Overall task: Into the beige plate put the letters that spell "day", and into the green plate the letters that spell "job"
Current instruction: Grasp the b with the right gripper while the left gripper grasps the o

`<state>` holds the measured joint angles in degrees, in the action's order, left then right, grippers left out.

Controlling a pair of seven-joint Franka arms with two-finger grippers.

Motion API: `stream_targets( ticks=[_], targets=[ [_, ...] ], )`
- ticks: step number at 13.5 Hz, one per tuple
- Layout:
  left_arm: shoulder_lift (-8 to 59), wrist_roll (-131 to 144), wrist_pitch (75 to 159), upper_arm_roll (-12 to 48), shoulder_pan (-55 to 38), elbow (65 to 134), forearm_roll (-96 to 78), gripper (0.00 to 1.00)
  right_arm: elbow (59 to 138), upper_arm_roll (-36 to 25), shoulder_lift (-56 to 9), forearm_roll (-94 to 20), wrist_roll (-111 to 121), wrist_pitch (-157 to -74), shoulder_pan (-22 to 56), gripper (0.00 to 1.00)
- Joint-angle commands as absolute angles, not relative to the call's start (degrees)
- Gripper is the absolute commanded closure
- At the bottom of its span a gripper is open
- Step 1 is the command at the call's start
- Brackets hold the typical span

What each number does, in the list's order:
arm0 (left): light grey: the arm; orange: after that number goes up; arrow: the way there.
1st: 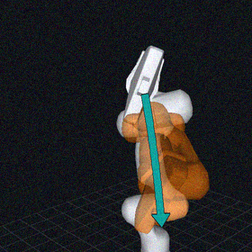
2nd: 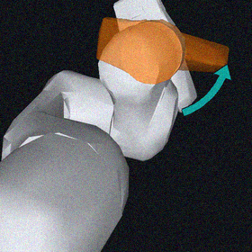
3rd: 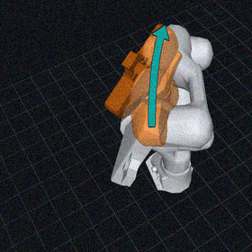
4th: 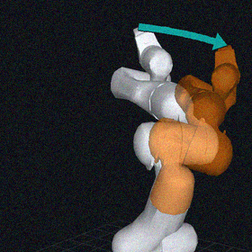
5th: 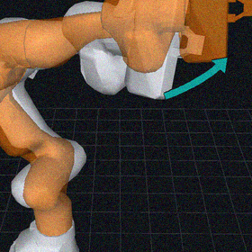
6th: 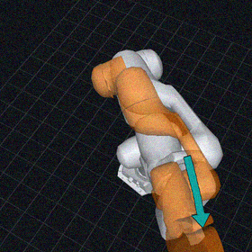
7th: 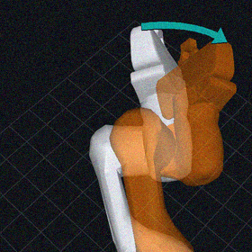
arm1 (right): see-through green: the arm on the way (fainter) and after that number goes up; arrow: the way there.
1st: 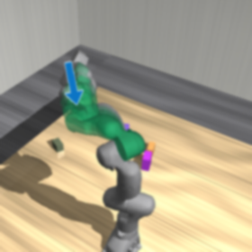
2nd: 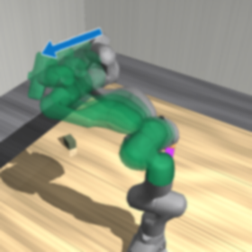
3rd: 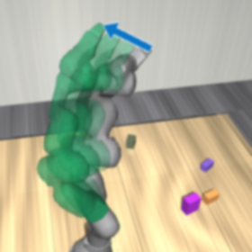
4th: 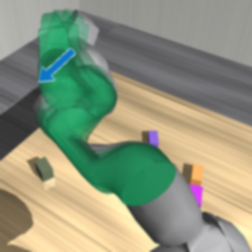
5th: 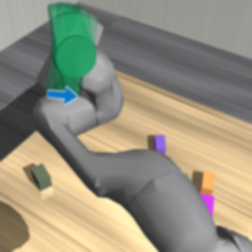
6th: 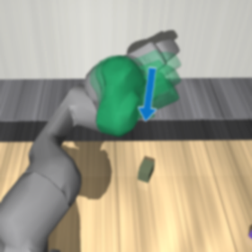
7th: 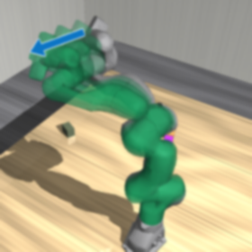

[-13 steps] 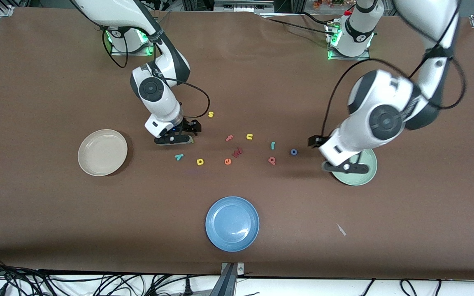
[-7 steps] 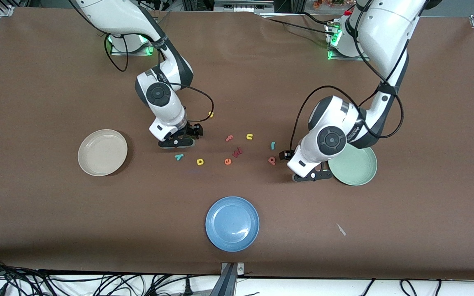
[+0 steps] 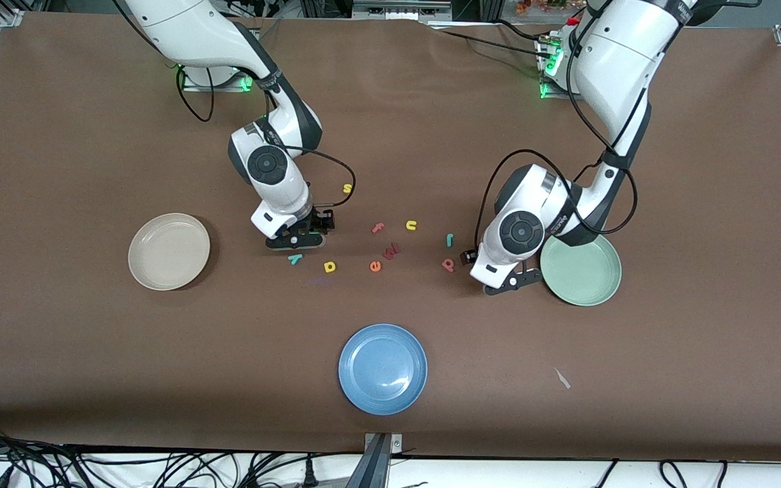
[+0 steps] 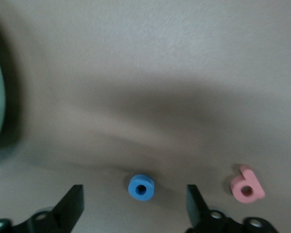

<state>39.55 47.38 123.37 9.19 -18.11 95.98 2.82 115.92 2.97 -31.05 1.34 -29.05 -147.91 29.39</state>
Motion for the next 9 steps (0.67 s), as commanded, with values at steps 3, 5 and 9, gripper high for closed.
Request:
stream_targets(
  ticks=[3, 5, 9],
  targets=[
    [37.70, 52.12, 128.83, 9.32, -18.20, 101.33, 4.39, 0.23, 114.61, 2.81, -32.52, 2.46, -29.97, -147.66, 29.79, 0.36],
    [37.53, 52.21, 131.74, 9.32, -18.19, 103.61, 4.39, 0.39, 114.61, 2.90, -32.52, 2.29, -29.97, -147.04, 29.79, 0.42],
    [36.92, 52.56, 131.31, 9.32, -18.11, 103.54, 4.22, 0.90, 114.61, 2.90, -32.52, 2.20, -30.06, -146.60, 29.79, 0.50]
  ],
)
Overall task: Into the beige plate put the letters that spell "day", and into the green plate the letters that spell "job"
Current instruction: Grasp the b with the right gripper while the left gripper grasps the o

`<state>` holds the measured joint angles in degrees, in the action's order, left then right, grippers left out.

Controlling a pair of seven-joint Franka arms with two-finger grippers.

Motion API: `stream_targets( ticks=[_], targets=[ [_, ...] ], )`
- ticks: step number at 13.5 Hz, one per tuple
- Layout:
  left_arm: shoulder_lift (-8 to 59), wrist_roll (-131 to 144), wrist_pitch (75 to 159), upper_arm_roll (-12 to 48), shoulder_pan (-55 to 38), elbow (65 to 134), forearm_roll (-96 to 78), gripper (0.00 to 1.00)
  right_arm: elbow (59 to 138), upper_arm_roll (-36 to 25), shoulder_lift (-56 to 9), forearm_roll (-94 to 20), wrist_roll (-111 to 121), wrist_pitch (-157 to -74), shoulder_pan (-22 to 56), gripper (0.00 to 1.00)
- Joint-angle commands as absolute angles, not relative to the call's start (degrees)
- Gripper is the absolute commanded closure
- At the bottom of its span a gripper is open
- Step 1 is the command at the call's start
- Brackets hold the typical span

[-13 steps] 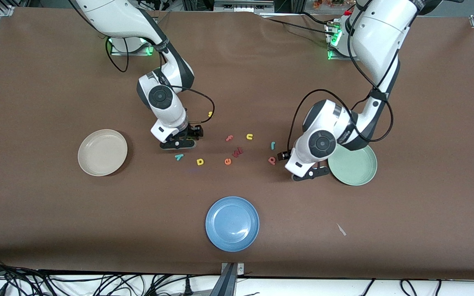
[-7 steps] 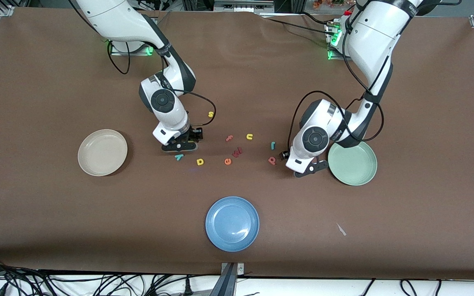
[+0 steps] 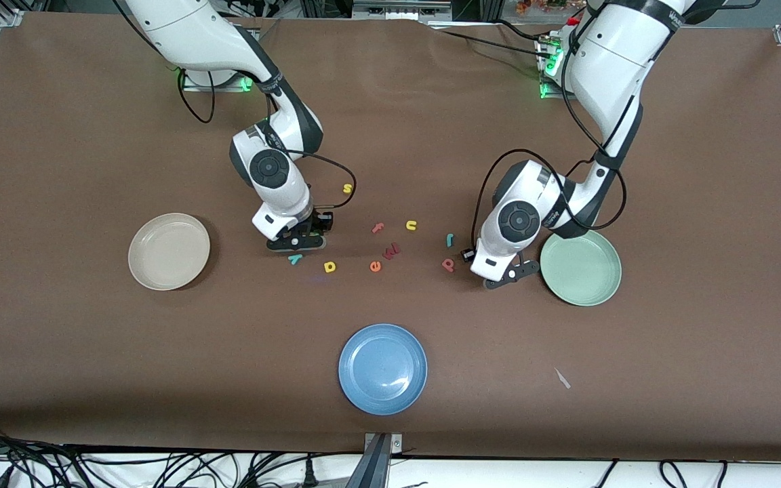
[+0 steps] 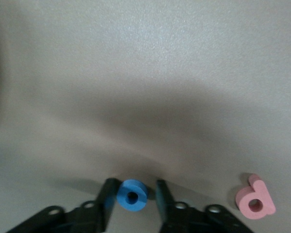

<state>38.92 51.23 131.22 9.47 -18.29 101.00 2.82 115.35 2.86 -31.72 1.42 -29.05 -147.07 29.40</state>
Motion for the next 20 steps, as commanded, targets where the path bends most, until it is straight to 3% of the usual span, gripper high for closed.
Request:
stream_targets(
  ticks=[1, 4, 10, 12, 15, 17, 18, 19, 20],
  targets=[
    [36.74, 52.82, 131.13, 9.32, -18.02, 103.45, 4.22, 0.99, 114.61, 2.90, -32.61, 2.20, -29.97, -146.60, 29.79, 0.54],
    [35.16, 52.74, 130.26, 9.23, -17.76, 103.01, 4.13, 1.00, 114.61, 2.90, -32.61, 2.11, -29.97, -146.07, 29.79, 0.62],
    [31.03, 36.51, 111.30, 9.05, -8.80, 96.07, 4.74, 0.99, 113.73, 2.99, -33.49, 1.67, -30.23, -146.07, 30.06, 0.76],
    [30.94, 31.31, 110.22, 8.18, -6.78, 96.59, 6.14, 0.99, 112.42, 2.90, -33.49, 1.67, -29.89, -145.03, 30.06, 0.88],
    [33.74, 26.55, 110.91, 8.26, -2.91, 97.03, 7.65, 0.99, 102.60, 2.81, -33.58, 1.58, -30.23, -128.46, 29.71, 0.91],
    [35.50, 26.54, 112.14, 8.26, -2.90, 96.94, 7.91, 0.95, 101.51, 2.11, -31.65, 1.67, -30.76, -125.07, 29.62, 0.95],
    [36.46, 26.46, 112.67, 8.26, -3.07, 96.68, 7.91, 0.85, 102.12, 0.20, -30.07, 1.76, -29.98, -124.63, 29.62, 0.95],
    [37.26, 26.11, 112.76, 8.35, -3.16, 96.24, 7.91, 0.66, 102.65, -1.04, -28.49, 2.02, -28.58, -123.41, 29.62, 0.95],
    [37.18, 25.84, 112.76, 8.35, -3.69, 96.24, 7.91, 0.15, 103.96, -2.53, -26.91, 1.93, -26.74, -123.31, 29.62, 0.95]
  ],
)
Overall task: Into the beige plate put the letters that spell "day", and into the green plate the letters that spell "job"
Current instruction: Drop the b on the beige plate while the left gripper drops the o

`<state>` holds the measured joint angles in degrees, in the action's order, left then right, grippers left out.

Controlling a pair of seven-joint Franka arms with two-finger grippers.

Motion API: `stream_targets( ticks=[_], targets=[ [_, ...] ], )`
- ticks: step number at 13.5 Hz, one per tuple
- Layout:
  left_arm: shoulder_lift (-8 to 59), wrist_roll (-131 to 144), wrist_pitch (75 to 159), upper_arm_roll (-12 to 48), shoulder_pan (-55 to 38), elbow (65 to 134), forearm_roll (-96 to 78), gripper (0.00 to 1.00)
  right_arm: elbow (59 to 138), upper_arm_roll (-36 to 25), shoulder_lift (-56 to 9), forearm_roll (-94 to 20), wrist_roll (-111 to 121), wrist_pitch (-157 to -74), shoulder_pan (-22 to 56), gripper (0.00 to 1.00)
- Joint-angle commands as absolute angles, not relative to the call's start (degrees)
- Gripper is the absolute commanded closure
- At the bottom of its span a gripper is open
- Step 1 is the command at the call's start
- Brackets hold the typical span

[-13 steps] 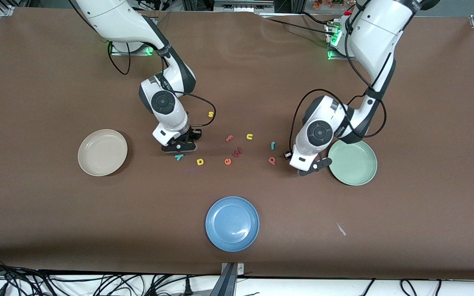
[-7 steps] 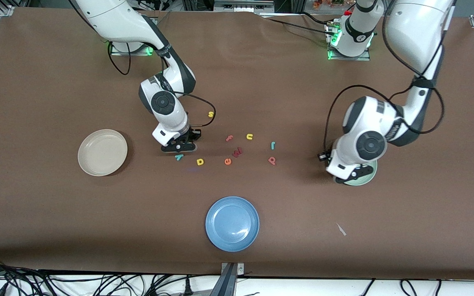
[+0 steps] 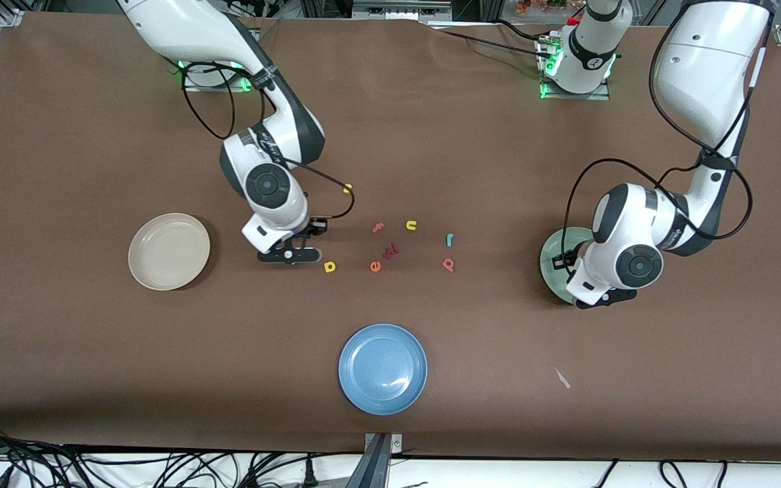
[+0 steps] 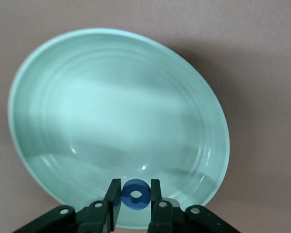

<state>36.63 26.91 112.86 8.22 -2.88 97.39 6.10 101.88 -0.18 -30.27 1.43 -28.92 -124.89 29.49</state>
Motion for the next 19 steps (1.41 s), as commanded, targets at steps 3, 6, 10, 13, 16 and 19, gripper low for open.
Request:
stream_targets(
  ticks=[3, 6, 10, 13, 16, 19],
  targets=[
    [35.86, 26.80, 112.24, 9.31, -4.39, 95.89, 7.04, 0.00, 107.31, -9.03, -23.48, 2.02, -18.49, -123.66, 29.62, 0.95],
    [33.93, 28.99, 112.24, 14.04, -4.66, 95.28, 6.94, 0.00, 111.78, -15.79, -19.87, 1.93, -6.20, -125.15, 29.62, 0.98],
    [39.00, 37.43, 112.76, 18.02, -12.62, 89.33, 6.94, 0.00, 116.70, -24.86, -18.98, 0.62, 9.37, -130.75, 29.44, 0.98],
    [40.78, 38.59, 113.03, 17.93, -18.27, 86.48, 7.82, 0.00, 123.65, -25.93, -21.08, -4.03, 15.37, -144.10, 28.13, 0.98],
    [42.88, 38.06, 118.53, 17.93, -19.24, 87.36, 7.91, 0.00, 123.31, -25.75, -22.68, -6.59, 15.12, -144.76, 28.12, 0.31],
    [45.52, 38.14, 123.92, 17.49, -21.53, 87.98, 14.89, 0.23, 120.25, -25.49, -22.41, -7.64, 15.03, -139.43, 28.21, 0.00]
  ],
)
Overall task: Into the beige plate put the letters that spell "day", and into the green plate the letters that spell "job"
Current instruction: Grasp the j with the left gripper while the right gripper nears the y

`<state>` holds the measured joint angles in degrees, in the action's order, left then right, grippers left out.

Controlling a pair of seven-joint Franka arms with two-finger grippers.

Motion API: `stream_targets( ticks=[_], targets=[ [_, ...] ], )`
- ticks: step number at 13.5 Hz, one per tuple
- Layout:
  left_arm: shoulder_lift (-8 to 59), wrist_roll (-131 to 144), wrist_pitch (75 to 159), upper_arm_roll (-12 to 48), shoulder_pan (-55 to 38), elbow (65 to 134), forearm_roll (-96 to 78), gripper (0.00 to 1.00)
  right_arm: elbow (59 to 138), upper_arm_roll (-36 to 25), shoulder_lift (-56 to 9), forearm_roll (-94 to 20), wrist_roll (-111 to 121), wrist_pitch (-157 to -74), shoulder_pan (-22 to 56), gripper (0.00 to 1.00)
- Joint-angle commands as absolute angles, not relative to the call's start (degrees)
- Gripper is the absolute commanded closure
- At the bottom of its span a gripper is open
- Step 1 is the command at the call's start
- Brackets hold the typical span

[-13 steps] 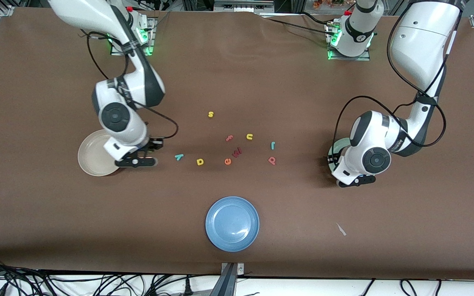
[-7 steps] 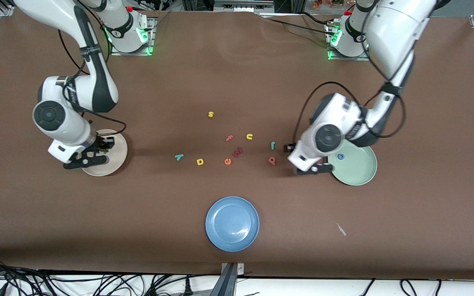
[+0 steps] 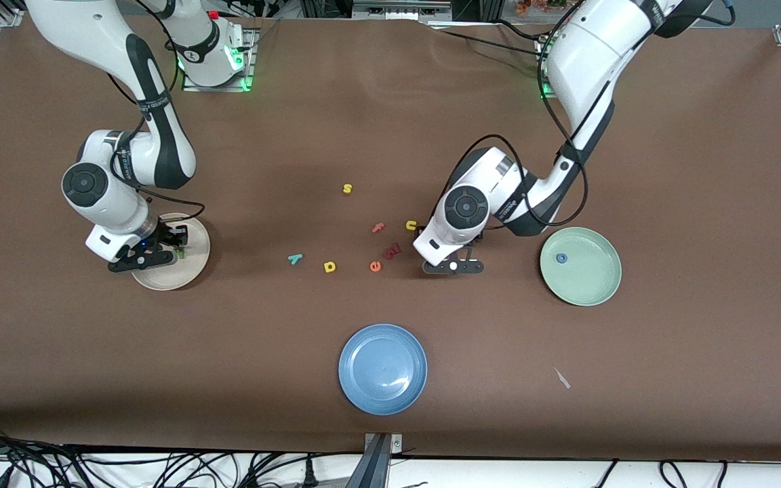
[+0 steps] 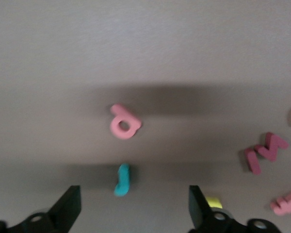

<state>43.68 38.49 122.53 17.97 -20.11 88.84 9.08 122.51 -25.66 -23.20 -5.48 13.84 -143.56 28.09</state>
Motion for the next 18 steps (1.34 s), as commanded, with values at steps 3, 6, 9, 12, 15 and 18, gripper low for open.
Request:
stream_targets(
  ticks=[3, 6, 9, 12, 15, 18],
  targets=[
    [46.06, 38.58, 123.75, 17.58, -21.71, 89.81, 17.40, 0.36, 113.49, -24.44, -22.67, -11.68, 6.64, -127.73, 29.26, 0.00],
    [45.70, 39.20, 122.62, 17.75, -21.71, 90.53, 17.32, 0.55, 112.77, -19.79, -23.02, -14.84, -11.80, -128.32, 30.49, 0.00],
    [45.53, 39.11, 121.38, 17.84, -21.36, 91.32, 17.31, 0.83, 112.50, -17.32, -24.60, -14.85, -26.06, -130.77, 34.17, 0.00],
    [45.35, 39.11, 120.85, 17.93, -21.10, 91.32, 17.31, 1.00, 111.72, -17.31, -27.50, -14.85, -37.14, -134.37, 39.09, 0.00],
    [43.78, 38.59, 117.96, 17.84, -20.39, 90.27, 17.23, 1.00, 109.78, -17.31, -30.06, -14.77, -43.76, -134.21, 41.31, 0.00],
    [39.83, 36.41, 113.05, 17.93, -16.80, 90.18, 17.31, 1.00, 108.02, -17.23, -30.06, -14.41, -42.71, -132.72, 41.48, 0.00]
  ],
)
